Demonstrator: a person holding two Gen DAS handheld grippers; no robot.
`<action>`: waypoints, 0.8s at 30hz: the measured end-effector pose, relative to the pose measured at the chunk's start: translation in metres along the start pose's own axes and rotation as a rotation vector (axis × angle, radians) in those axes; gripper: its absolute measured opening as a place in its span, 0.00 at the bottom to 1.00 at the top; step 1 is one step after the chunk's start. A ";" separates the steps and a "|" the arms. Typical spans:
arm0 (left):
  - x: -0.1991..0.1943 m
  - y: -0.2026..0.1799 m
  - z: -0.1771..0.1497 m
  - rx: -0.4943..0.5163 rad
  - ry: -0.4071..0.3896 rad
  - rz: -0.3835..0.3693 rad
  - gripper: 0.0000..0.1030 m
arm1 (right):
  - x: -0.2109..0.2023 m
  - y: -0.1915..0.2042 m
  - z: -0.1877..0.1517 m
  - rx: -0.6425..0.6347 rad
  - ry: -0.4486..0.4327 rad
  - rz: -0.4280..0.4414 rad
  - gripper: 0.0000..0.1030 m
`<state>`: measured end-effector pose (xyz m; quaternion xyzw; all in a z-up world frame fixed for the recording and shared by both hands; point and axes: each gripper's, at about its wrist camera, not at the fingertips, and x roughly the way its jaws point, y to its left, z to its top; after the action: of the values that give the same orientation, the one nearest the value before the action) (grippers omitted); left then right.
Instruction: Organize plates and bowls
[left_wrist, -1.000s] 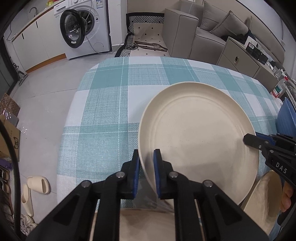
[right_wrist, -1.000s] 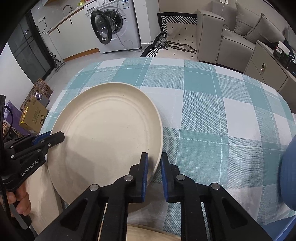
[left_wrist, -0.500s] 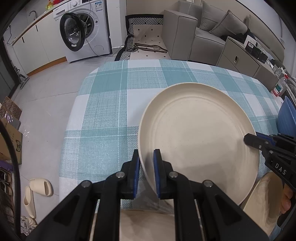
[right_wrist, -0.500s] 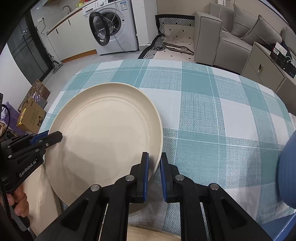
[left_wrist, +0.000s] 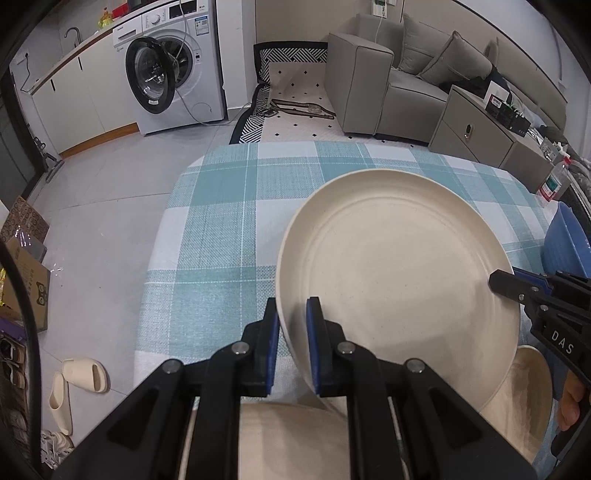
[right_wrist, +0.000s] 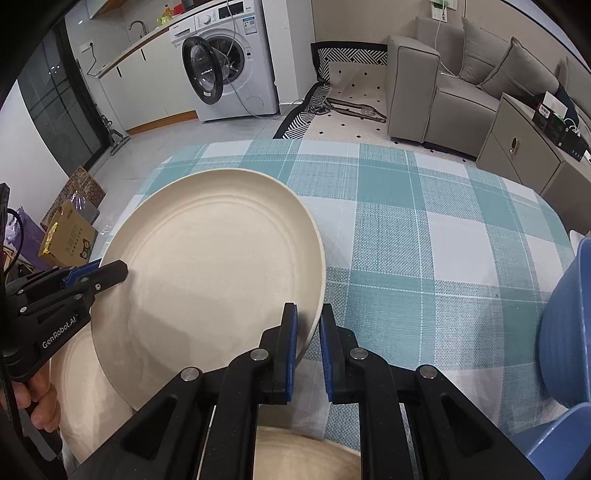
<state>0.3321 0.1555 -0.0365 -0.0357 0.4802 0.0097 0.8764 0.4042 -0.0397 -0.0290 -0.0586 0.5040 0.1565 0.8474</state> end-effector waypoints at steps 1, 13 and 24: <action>-0.003 0.000 0.000 -0.001 -0.006 -0.001 0.12 | -0.004 0.000 0.000 -0.001 -0.005 0.001 0.12; -0.042 -0.006 -0.008 -0.004 -0.060 0.002 0.12 | -0.038 0.002 -0.007 -0.002 -0.053 0.013 0.12; -0.070 -0.014 -0.019 -0.010 -0.101 0.002 0.12 | -0.069 0.002 -0.018 -0.006 -0.099 0.026 0.12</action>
<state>0.2791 0.1412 0.0132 -0.0394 0.4354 0.0147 0.8992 0.3585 -0.0568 0.0228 -0.0468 0.4615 0.1718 0.8691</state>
